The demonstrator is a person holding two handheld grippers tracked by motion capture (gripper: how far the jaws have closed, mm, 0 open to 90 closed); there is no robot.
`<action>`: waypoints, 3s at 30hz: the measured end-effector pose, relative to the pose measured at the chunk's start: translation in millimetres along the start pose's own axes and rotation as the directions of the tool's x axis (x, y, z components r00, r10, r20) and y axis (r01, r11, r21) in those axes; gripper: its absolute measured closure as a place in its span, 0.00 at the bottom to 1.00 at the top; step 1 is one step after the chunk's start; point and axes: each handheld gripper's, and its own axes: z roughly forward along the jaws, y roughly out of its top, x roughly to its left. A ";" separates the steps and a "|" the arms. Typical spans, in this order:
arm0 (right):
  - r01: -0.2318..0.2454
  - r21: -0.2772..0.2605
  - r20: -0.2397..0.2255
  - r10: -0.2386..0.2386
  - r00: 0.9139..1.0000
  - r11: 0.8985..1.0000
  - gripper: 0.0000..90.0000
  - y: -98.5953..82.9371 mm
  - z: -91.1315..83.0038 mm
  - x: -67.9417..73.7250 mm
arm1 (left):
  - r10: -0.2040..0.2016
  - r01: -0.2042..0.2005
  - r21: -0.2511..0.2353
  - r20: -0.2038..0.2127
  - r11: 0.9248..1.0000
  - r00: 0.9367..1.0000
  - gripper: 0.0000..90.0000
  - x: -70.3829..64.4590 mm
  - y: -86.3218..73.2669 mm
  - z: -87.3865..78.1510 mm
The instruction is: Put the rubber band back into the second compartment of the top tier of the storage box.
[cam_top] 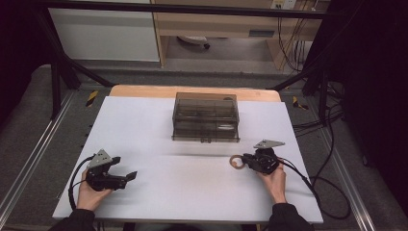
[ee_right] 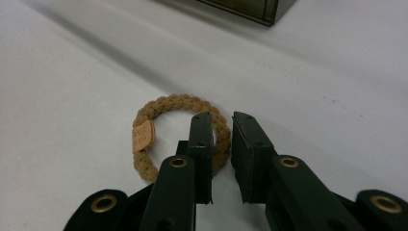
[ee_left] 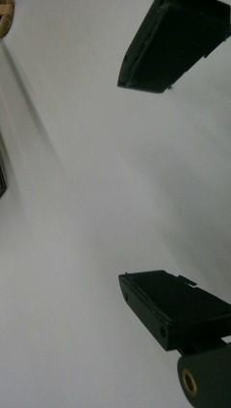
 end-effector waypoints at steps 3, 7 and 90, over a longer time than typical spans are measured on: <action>-0.003 0.003 0.000 0.003 1.000 1.000 0.88 0.0 0.4 0.4 | 0.000 0.000 -0.001 0.000 1.000 1.000 0.08 0.0 0.0 -0.1; -0.006 0.005 0.000 0.006 1.000 1.000 0.89 0.1 0.4 0.5 | 0.001 -0.001 -0.001 -0.001 1.000 1.000 0.08 0.1 0.0 -0.3; 0.065 -0.101 -0.007 -0.066 0.998 0.993 0.94 20.1 -43.6 21.2 | 0.004 -0.004 0.000 -0.006 1.000 1.000 0.08 0.1 -0.1 -0.3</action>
